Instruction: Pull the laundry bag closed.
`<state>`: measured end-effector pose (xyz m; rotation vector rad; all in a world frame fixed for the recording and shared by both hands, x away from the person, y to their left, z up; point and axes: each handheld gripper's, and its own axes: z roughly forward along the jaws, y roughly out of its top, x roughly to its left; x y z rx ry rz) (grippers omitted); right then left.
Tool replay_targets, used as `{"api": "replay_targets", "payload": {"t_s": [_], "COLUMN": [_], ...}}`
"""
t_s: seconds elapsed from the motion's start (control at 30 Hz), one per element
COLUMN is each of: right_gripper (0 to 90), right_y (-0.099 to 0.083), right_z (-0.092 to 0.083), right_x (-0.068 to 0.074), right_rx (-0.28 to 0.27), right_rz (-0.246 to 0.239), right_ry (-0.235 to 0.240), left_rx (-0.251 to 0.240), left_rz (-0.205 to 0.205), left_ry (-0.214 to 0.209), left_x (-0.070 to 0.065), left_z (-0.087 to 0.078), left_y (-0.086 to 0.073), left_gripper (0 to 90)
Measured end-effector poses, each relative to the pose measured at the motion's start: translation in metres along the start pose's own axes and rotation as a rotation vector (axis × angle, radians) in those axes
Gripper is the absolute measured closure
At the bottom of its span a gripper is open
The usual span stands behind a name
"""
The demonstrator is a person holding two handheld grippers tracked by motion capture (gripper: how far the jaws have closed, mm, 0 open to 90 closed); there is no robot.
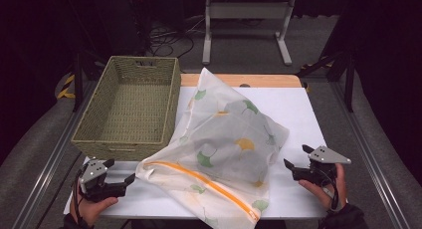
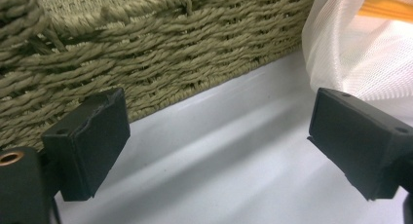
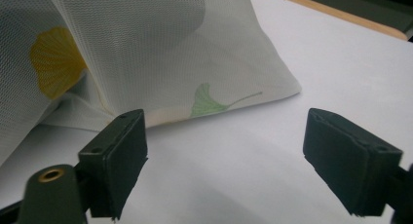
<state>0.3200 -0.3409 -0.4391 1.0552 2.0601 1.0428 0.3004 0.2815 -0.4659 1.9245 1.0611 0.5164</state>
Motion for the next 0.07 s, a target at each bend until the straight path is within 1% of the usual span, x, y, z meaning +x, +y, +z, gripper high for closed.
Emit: {"api": "replay_targets", "payload": {"t_s": [0.07], "right_gripper": [18.6], "right_y": [-0.001], "right_z": [0.0005], "right_x": [-0.0003], "right_rx": [0.009], "right_rz": [0.001], "right_ry": [-0.004], "left_rx": [0.006], "left_rz": [0.007], "left_ry": [0.007], "left_x": [0.0005], "left_z": [0.0007], "left_y": [0.0003], "left_gripper": [8.6]}}
